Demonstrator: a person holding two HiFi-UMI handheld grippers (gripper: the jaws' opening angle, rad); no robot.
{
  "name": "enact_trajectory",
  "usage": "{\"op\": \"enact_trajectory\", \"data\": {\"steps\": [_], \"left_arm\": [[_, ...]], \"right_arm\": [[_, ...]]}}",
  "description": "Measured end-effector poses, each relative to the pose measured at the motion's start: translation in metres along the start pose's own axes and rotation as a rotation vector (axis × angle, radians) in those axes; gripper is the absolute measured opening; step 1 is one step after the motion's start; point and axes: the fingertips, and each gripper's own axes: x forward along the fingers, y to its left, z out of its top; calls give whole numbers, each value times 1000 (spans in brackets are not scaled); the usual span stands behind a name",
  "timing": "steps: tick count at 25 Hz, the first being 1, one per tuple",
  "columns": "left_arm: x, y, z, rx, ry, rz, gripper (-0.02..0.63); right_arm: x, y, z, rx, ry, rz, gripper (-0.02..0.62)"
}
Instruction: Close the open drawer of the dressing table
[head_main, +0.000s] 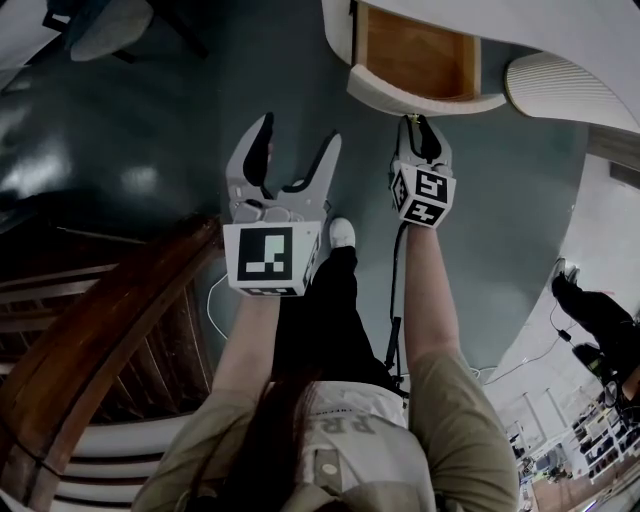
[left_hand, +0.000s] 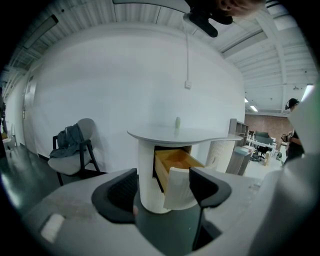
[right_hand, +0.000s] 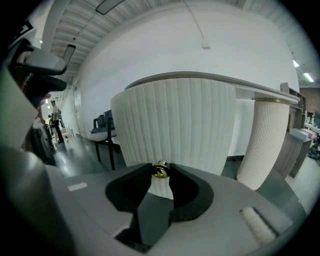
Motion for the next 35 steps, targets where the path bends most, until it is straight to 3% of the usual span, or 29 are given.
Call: {"op": "enact_trajectory", "data": {"steps": [35], "left_arm": [[33,15,2,8,-17,-20,334]], "right_arm": [[43,-8,27,4,-35,-15,115]]}}
